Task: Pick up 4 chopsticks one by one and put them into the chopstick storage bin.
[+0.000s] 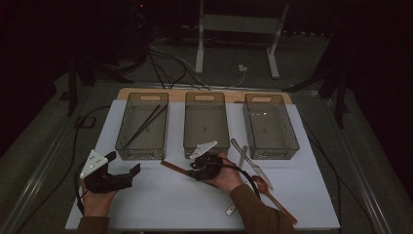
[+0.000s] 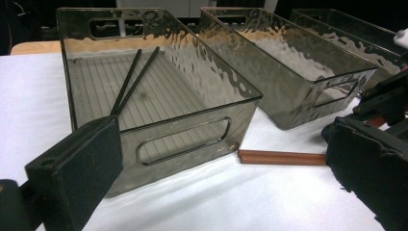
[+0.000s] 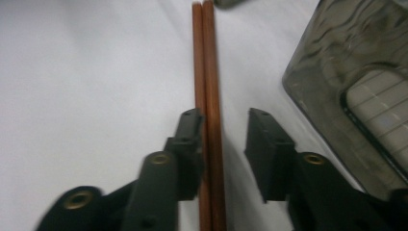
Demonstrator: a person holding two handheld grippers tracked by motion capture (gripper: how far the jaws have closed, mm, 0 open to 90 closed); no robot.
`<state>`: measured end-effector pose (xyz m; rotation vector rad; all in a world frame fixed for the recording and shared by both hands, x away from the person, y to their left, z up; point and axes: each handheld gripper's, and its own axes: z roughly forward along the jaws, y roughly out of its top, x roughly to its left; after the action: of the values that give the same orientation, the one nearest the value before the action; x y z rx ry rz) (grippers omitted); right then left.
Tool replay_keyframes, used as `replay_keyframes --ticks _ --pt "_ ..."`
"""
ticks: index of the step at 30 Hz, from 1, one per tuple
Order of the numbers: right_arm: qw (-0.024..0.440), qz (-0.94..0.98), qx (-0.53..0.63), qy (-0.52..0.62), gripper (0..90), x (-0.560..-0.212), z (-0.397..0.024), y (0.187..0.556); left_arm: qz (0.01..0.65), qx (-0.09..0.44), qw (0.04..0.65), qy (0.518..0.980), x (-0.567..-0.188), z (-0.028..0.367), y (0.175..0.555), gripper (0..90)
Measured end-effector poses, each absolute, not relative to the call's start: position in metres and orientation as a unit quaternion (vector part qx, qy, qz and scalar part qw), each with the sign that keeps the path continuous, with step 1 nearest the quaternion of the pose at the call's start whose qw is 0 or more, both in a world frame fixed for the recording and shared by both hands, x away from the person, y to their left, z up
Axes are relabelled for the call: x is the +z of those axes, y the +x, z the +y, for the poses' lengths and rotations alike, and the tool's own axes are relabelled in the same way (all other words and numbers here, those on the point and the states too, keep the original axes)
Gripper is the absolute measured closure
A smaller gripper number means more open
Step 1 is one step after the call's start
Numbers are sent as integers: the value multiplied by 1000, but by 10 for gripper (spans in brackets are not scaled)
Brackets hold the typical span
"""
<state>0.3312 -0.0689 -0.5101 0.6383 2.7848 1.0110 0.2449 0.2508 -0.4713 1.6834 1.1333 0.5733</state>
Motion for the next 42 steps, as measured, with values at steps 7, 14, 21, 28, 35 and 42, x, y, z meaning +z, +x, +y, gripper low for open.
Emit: replay_keyframes --ticks 7,14,21,28,35,42 --pt "57 923 319 209 799 -513 -67 332 468 238 492 694 -471 251 245 8" --pt "65 928 303 206 832 -515 -66 329 468 237 492 694 -472 250 245 8" --pt "75 935 287 194 848 -511 -65 324 469 235 491 695 -472 250 245 8" --pt "79 927 310 198 849 -503 -74 321 468 231 489 699 -473 248 245 8" --pt "88 912 349 199 849 -485 -81 315 467 221 493 700 -473 243 246 8" --pt "93 895 384 206 850 -470 -84 311 459 196 508 702 -467 223 253 10"
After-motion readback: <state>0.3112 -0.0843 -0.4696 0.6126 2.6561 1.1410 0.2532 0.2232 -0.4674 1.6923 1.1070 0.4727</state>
